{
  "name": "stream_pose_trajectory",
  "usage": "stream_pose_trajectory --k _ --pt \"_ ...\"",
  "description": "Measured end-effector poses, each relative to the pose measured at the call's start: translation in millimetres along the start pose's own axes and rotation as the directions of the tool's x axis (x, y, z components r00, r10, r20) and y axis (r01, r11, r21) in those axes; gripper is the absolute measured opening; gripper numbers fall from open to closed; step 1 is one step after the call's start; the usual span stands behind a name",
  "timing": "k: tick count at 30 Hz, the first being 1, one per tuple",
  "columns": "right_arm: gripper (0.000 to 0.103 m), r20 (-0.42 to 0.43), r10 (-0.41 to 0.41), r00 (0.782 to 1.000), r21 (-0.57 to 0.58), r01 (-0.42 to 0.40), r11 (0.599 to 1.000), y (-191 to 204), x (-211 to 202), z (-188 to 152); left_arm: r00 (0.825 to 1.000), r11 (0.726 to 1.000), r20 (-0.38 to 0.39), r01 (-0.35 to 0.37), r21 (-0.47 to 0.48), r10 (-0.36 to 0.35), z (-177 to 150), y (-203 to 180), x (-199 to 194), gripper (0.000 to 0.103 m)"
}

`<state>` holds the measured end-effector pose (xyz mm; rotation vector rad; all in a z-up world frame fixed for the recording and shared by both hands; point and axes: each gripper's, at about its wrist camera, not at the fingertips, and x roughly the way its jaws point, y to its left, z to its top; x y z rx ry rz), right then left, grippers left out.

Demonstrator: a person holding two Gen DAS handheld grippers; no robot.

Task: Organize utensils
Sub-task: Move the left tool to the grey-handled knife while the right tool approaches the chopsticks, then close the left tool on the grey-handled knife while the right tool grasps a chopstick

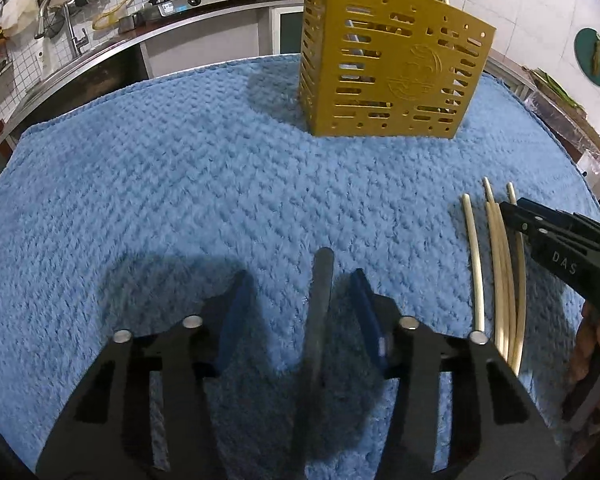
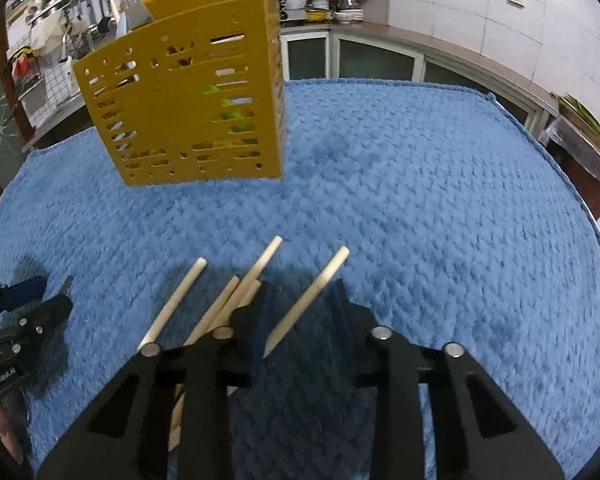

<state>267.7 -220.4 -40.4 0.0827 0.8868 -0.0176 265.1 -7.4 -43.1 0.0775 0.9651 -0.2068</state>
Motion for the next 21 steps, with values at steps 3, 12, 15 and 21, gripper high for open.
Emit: stream_pose_trajectory --k 3,12,15,21 --pt "0.016 -0.011 0.023 1.0 -0.012 -0.023 1.0 0.0 2.5 3.6 1.0 1.0 0.0 -0.015 0.007 0.015 1.2 -2.1 0.9 0.031" --pt "0.009 -0.046 0.05 0.998 -0.049 -0.052 0.997 4.3 2.8 8.6 0.999 0.998 -0.038 0.034 -0.059 -0.036 6.2 9.4 0.6 0.008" --pt "0.01 -0.073 0.044 0.996 -0.061 -0.048 0.997 5.4 3.8 11.6 0.997 0.997 -0.054 0.045 -0.069 -0.049 5.9 12.0 0.3 0.008" --pt "0.01 -0.074 0.06 0.995 -0.04 -0.063 0.997 2.8 3.3 12.3 0.998 0.998 -0.062 0.028 -0.055 -0.031 7.2 8.1 3.1 0.008"
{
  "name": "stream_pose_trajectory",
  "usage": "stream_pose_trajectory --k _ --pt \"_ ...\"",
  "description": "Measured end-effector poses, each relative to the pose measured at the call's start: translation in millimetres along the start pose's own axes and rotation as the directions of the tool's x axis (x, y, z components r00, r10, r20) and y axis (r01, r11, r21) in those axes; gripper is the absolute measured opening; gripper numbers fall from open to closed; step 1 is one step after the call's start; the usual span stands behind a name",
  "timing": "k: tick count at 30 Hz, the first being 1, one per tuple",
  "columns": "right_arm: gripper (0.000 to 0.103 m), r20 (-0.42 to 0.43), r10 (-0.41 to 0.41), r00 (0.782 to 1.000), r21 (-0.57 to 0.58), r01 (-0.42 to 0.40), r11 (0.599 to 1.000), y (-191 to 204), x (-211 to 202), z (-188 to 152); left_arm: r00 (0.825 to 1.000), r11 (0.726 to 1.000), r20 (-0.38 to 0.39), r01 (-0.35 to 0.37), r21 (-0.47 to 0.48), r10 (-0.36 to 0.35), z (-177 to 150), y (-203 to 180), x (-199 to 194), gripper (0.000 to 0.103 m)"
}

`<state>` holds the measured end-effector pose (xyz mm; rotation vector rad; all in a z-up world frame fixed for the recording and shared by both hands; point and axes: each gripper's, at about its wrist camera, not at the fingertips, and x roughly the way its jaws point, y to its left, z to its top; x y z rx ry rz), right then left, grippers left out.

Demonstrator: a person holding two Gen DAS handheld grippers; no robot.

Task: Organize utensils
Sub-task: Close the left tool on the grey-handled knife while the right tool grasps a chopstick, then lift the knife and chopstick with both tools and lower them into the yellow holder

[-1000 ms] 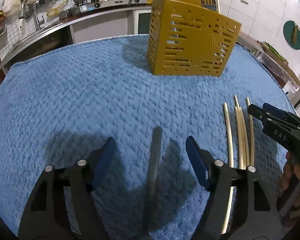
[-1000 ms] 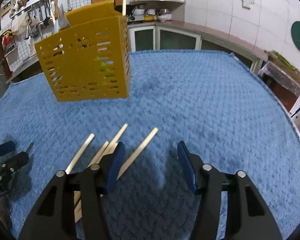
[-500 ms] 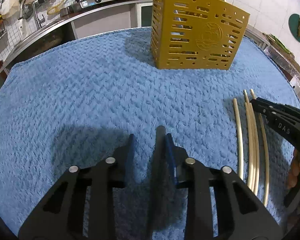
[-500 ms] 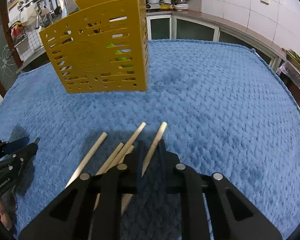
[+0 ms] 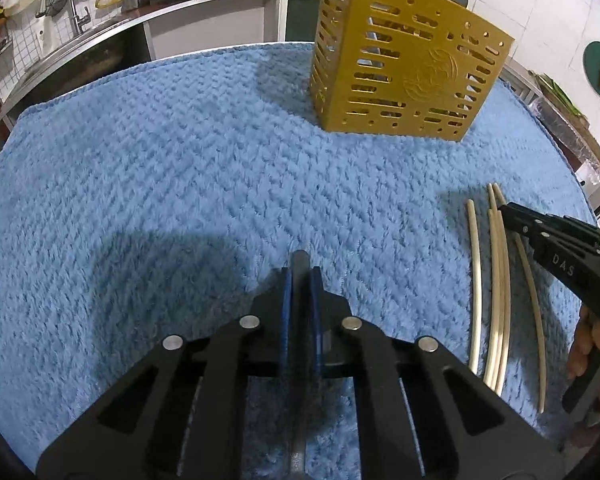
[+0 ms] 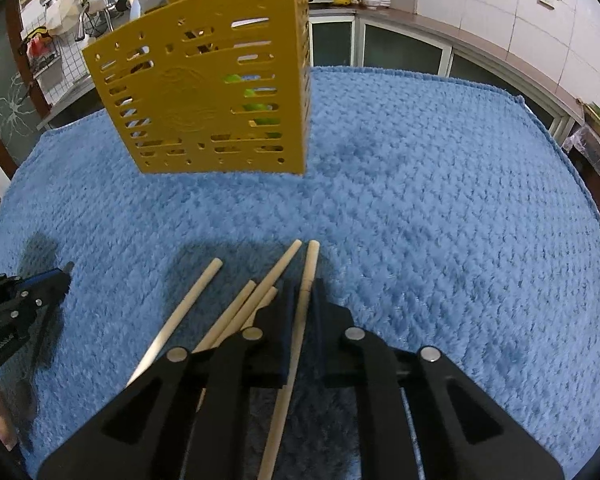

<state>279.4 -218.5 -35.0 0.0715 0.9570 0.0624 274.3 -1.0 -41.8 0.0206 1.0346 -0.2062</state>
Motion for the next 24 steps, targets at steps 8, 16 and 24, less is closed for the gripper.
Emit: stream_pose_trajectory --k 8,16,24 --pt "0.006 0.034 0.059 0.998 0.048 -0.06 0.997 -13.5 2.6 -1.4 0.999 0.999 0.042 0.031 -0.027 -0.03 2.3 5.3 -7.8 0.008" --pt "0.006 0.092 0.099 0.991 0.075 -0.106 0.992 -18.9 -11.4 -0.9 0.989 0.997 0.142 0.058 -0.048 -0.051 5.9 9.4 -30.7 0.008" --pt "0.006 0.234 0.169 0.957 0.1 -0.197 0.975 -30.6 -51.8 1.2 0.966 0.991 0.244 0.111 -0.079 -0.089 9.5 13.4 -65.0 0.008"
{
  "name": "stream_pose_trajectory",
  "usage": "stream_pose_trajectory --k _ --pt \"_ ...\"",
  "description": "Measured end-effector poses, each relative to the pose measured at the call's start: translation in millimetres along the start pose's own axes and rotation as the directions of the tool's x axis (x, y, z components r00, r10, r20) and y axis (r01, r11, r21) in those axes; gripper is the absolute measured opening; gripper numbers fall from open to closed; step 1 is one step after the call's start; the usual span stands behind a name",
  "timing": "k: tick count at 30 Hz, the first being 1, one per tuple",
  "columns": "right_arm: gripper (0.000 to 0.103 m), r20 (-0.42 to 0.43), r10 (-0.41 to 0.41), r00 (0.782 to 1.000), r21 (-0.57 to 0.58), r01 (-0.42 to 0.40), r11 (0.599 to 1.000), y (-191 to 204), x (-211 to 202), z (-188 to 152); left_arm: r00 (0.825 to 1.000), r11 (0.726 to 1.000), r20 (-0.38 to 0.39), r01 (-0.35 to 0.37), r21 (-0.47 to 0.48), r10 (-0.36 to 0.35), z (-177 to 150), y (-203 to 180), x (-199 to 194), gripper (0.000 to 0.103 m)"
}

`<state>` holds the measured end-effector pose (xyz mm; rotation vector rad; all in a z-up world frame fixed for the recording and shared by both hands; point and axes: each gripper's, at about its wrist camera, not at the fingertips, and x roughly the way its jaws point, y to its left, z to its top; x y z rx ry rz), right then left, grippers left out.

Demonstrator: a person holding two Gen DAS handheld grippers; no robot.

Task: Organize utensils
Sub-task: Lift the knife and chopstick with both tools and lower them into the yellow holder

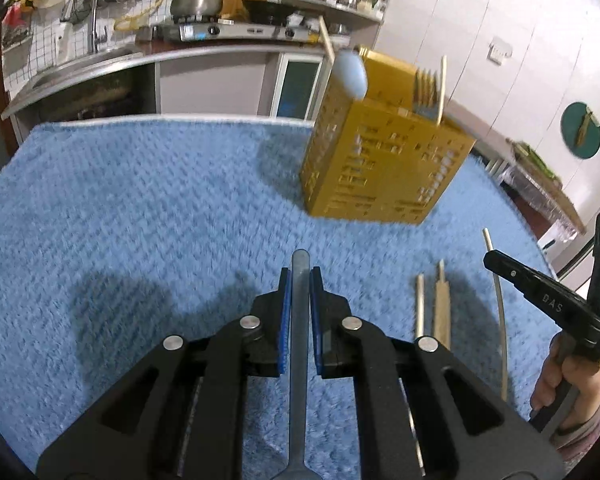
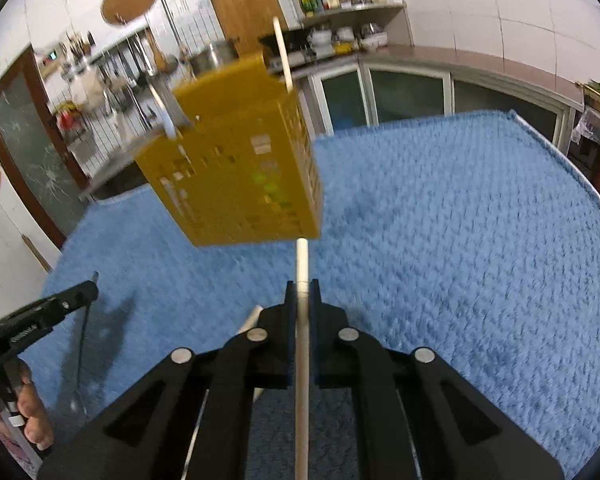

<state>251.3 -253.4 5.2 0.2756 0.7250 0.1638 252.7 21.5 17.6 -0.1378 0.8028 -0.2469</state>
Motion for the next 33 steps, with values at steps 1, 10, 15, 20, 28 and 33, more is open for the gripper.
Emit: stream_pose_trajectory --k 1,10,15,20,28,33 --pt "0.006 0.011 0.004 1.0 0.002 -0.004 1.0 0.1 -3.4 0.8 1.0 1.0 0.023 0.003 0.0 -0.003 1.9 -1.6 -6.3 0.008" --pt "0.006 0.2 0.052 0.978 -0.022 -0.048 0.999 0.5 -41.5 13.6 0.985 1.0 0.171 0.026 0.012 -0.028 22.8 -18.9 -43.8 0.008" --pt "0.006 0.297 0.073 0.952 -0.054 -0.059 0.997 4.2 -60.1 28.4 0.968 0.998 0.246 0.053 0.023 -0.056 37.7 -29.0 -56.0 0.008" --pt "0.006 0.376 0.096 0.922 -0.086 -0.069 0.994 8.3 -74.0 50.0 0.95 0.995 0.297 0.099 0.027 -0.102 55.9 -37.9 -60.3 0.008" --pt "0.006 0.46 0.112 0.881 -0.098 -0.075 0.992 10.1 -79.0 94.6 0.918 0.991 0.375 0.11 0.071 -0.128 97.2 -53.0 -52.8 0.008" --pt "0.006 0.512 0.125 0.85 -0.117 -0.075 0.99 17.9 -78.6 126.6 0.895 0.991 0.43 0.076 0.111 -0.117 127.2 -69.4 -46.7 0.008"
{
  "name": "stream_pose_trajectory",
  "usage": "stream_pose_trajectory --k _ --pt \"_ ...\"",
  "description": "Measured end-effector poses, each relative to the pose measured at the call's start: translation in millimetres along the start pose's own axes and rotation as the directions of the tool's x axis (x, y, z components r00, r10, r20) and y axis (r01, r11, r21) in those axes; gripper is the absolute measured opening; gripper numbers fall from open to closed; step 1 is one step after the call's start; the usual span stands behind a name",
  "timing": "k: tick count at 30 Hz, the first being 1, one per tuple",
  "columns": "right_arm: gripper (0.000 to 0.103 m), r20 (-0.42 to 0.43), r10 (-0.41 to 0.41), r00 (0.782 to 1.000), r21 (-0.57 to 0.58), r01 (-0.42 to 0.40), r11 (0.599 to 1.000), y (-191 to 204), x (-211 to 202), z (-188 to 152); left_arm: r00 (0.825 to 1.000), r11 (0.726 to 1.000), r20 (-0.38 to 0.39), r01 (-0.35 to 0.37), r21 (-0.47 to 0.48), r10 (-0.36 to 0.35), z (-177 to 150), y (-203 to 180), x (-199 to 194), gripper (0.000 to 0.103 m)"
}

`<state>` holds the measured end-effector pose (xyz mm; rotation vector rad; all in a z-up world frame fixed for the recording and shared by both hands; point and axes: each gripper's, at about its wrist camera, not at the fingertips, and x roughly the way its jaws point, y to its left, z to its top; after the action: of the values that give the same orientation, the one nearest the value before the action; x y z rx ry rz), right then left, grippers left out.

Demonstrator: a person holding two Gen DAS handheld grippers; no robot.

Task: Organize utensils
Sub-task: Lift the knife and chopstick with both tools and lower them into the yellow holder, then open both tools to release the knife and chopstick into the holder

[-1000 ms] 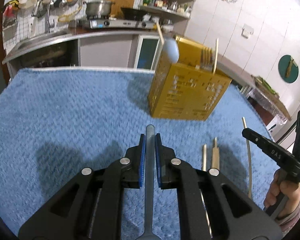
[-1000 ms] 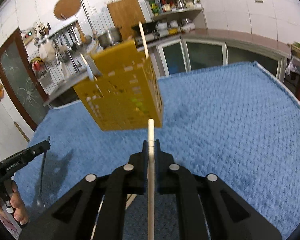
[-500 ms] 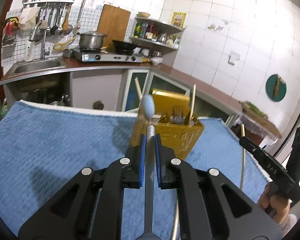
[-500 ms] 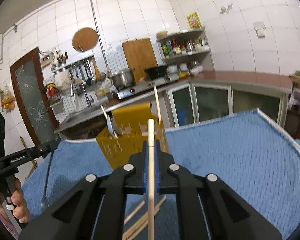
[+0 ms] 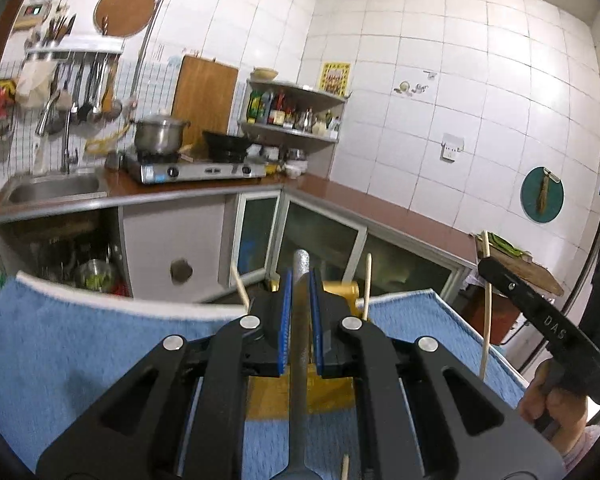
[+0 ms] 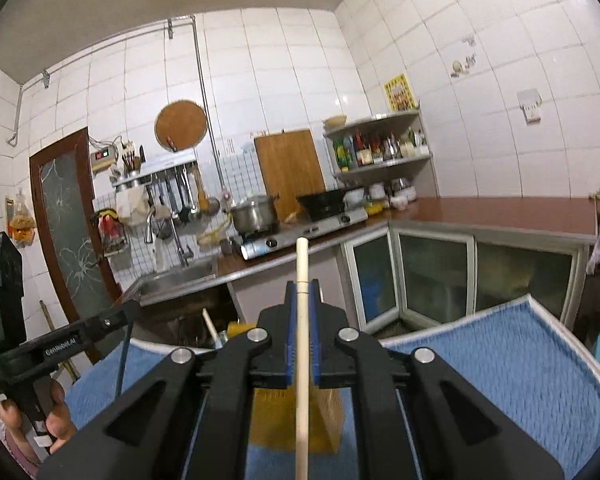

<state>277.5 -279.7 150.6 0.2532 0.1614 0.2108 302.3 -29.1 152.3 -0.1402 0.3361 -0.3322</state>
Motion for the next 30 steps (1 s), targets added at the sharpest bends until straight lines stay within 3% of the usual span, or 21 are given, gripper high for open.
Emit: stream_pose_trajectory --k 8,16,21,30 --pt "0.006 0.134 0.029 0.991 -0.012 -0.028 1.0 11.1 27.2 33.6 0.991 0.995 0.13 -0.029 0.09 0.017 41.7 -15.2 25.2 0.008" --pt "0.006 0.247 0.056 0.967 -0.024 -0.052 0.998 22.9 53.2 43.6 0.963 0.987 0.267 -0.081 0.14 0.042 54.8 -16.7 53.6 0.008" --pt "0.006 0.281 0.087 0.956 -0.013 -0.087 0.996 24.0 66.1 38.7 0.959 0.991 0.282 -0.076 0.111 0.042 45.7 -8.7 72.8 0.008" --pt "0.006 0.307 0.061 0.95 -0.024 -0.056 0.998 20.2 78.8 15.5 0.959 0.994 0.275 -0.09 0.066 0.069 19.4 5.1 97.7 0.008"
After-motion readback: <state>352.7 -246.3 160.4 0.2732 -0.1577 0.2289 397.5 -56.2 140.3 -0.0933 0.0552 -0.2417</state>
